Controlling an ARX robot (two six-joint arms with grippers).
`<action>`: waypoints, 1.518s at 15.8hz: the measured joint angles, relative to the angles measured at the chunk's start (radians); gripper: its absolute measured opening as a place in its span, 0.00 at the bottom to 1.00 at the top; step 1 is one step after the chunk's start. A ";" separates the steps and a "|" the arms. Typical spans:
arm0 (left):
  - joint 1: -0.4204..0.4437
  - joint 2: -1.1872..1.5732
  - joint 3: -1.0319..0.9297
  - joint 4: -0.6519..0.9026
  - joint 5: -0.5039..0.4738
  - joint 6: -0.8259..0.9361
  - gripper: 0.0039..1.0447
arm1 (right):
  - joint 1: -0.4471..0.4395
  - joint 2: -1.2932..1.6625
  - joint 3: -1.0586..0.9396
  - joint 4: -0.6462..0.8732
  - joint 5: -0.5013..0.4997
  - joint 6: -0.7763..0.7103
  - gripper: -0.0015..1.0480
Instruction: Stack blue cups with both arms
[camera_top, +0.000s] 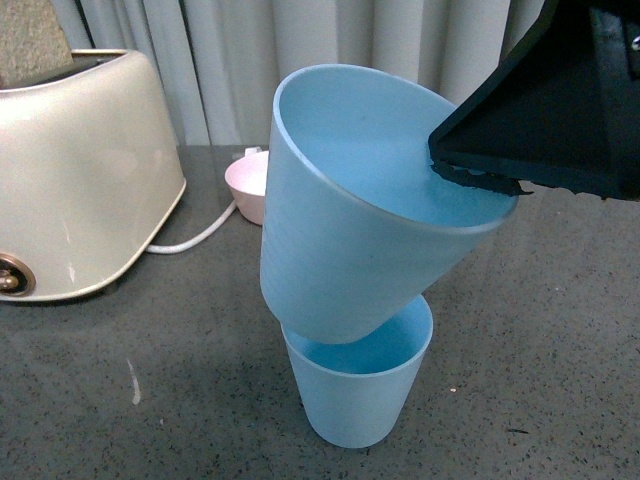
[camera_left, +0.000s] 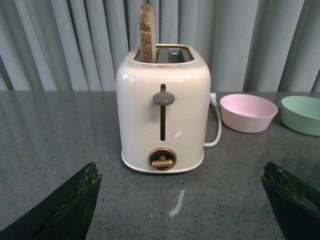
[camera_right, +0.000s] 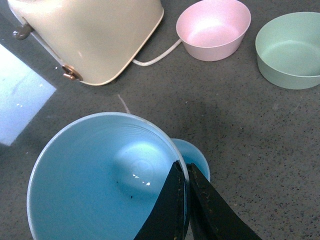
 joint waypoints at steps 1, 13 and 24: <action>0.000 0.000 0.000 0.000 0.000 0.000 0.94 | 0.000 0.008 0.001 0.004 0.007 0.000 0.02; 0.000 0.000 0.000 0.000 0.000 0.000 0.94 | -0.151 -0.055 0.005 0.039 -0.040 0.068 0.95; 0.000 0.000 0.000 0.000 0.000 0.000 0.94 | -0.453 -0.233 -0.213 0.266 -0.161 0.171 0.94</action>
